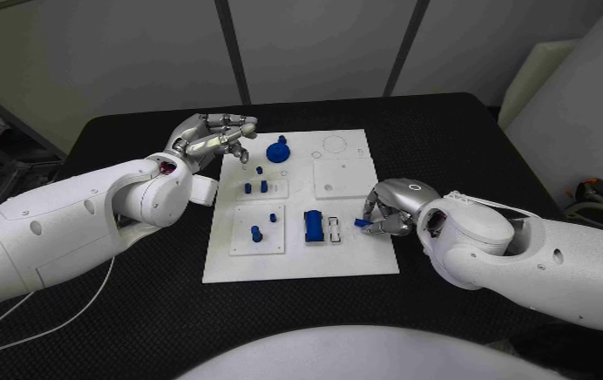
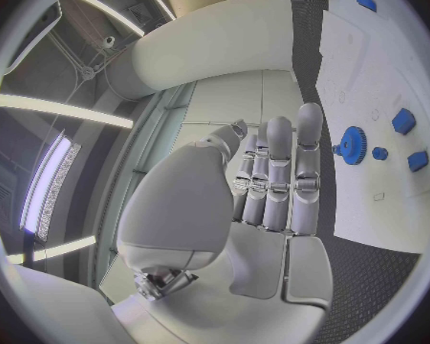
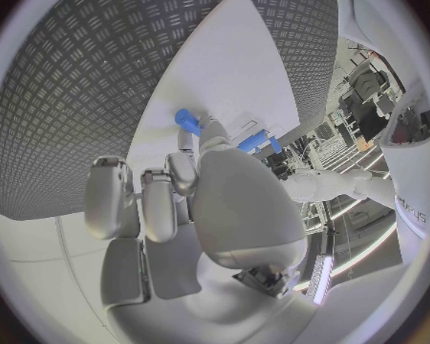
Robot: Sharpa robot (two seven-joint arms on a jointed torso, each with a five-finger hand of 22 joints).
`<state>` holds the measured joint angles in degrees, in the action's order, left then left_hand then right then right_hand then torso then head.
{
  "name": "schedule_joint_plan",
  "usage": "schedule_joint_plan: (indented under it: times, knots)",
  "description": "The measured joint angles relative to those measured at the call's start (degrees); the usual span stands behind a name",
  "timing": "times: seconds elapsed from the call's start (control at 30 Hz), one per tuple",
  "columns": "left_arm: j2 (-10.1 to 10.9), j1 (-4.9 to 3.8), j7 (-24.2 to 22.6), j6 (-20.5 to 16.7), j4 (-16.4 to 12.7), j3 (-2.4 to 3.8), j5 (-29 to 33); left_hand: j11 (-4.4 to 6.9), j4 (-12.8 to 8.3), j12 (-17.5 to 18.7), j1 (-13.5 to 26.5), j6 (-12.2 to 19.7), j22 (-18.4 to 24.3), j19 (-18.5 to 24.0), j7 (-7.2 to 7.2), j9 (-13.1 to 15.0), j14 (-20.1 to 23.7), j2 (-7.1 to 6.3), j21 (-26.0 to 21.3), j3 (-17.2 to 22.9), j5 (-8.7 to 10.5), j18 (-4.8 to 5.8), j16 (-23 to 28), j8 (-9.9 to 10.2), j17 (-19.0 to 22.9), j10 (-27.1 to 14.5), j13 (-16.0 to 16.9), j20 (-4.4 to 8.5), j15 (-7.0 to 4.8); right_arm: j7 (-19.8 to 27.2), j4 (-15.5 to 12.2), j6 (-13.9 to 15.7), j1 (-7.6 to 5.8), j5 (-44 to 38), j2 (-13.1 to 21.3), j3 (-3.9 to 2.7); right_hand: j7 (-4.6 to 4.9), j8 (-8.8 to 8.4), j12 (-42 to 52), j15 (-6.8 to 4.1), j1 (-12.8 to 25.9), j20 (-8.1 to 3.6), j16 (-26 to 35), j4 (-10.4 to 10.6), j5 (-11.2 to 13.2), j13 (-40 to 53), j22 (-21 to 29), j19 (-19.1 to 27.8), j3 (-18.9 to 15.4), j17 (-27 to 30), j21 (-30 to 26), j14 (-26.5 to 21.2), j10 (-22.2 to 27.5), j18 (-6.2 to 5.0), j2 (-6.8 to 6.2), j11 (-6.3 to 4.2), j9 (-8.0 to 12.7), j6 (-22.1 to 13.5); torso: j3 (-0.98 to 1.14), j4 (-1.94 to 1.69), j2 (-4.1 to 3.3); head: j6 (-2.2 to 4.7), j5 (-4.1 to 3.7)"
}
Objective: Assemble the parts on the task board
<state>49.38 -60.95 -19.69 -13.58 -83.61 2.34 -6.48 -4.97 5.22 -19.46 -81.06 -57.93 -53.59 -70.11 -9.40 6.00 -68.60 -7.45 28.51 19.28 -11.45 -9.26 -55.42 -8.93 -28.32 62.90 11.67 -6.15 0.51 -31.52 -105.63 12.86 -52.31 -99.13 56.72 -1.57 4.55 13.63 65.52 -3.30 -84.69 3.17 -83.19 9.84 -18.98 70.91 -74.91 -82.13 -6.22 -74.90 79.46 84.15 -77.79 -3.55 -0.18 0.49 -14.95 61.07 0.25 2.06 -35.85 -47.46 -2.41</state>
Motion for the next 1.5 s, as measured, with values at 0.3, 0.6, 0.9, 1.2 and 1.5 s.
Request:
schedule_joint_plan:
  times: [0.3, 0.6, 0.9, 1.2, 1.5]
  knots:
    - [-0.06, 0.00, 0.00, 0.00, 0.04, 0.00, 0.00, 0.00, 0.00, 0.00, 0.00, 0.00, 0.00, 0.00, 0.00, -0.05, 0.00, 0.00, -0.22, 0.00, 0.00, 0.00, 0.00, 0.00, 0.00, 0.00, 0.00, 0.00, 0.00, -0.76, -0.77, 2.85, -0.01, 8.17, 1.10, 0.01, -0.27, 0.13, 0.19, -0.22, -0.51, -0.33, -0.32, -0.27, -2.52, 0.19, 0.00, -0.33, 2.85, -0.05, 0.36, -0.23, -0.01, 0.00, 0.51, 0.00, 0.07, 0.48, -0.01, -0.08, 0.00, 0.12, -0.14]
    - [-0.10, 0.00, 0.01, -0.01, 0.06, 0.00, 0.00, -0.01, 0.00, 0.00, 0.00, 0.00, -0.01, 0.00, 0.00, -0.05, 0.00, 0.00, -0.21, 0.00, 0.00, -0.01, 0.00, 0.00, -0.01, 0.01, -0.01, 0.00, 0.00, -1.49, -2.38, 6.66, 0.33, 14.66, 2.19, 0.32, -0.15, -0.11, 0.19, -0.21, -0.51, -0.41, -0.32, -0.10, -3.11, 0.26, 0.00, -0.41, 3.44, -0.04, 0.36, -0.23, -0.01, 0.00, 0.51, 0.00, -0.08, 0.38, -0.04, -0.09, -0.01, 0.19, -0.08]
    - [-0.14, 0.00, 0.01, -0.01, 0.03, 0.00, 0.00, -0.04, 0.00, 0.00, 0.00, 0.00, 0.03, 0.00, 0.00, -0.04, 0.00, 0.00, -0.21, 0.00, 0.00, 0.00, 0.00, -0.07, 0.02, 0.00, 0.02, 0.00, 0.00, -1.07, -3.89, 11.76, 0.34, 17.44, 1.32, 0.30, -0.35, -0.31, 0.19, -0.20, -0.51, -0.41, -0.59, 0.30, -3.11, 0.43, 0.00, -0.41, 3.84, -0.03, 0.60, -0.23, -0.01, 0.00, 0.51, 0.00, -0.16, 0.60, -0.04, -0.08, -0.04, 0.27, -0.07]
    - [-0.20, 0.00, 0.01, 0.00, -0.02, 0.00, 0.00, -0.23, 0.00, 0.00, 0.00, 0.00, 0.05, 0.00, 0.00, -0.04, 0.00, 0.00, -0.21, 0.00, 0.00, 0.00, 0.00, -0.21, 0.05, -0.18, 0.05, 0.00, 0.00, -0.06, -2.97, 14.45, 0.33, 20.10, -1.05, 0.29, -0.35, -0.10, 0.41, -0.19, -0.51, -0.41, -0.59, 0.68, -3.09, 0.59, 0.00, -0.41, 4.21, -0.03, 0.64, -0.22, -0.01, 0.00, 0.50, 0.00, -0.23, 0.59, -0.04, -0.09, -0.04, 0.42, -0.10]
    - [-0.18, 0.00, 0.02, 0.00, -0.18, 0.00, 0.00, -0.28, 0.00, 0.00, 0.00, 0.00, 0.04, 0.00, 0.00, -0.03, 0.00, 0.00, -0.21, 0.00, 0.00, 0.00, 0.00, -0.21, 0.05, -0.13, 0.04, 0.00, 0.00, 0.04, -1.09, 13.32, 0.33, 22.85, -3.54, 0.29, -0.34, -0.17, 0.40, -0.22, 1.95, -0.41, -0.59, 2.75, -2.16, 0.58, 0.00, -0.41, 4.79, -0.02, 0.81, -0.23, -0.58, 0.01, 0.64, -0.57, -0.36, 1.35, -0.04, -0.13, -0.12, 0.43, 0.19]
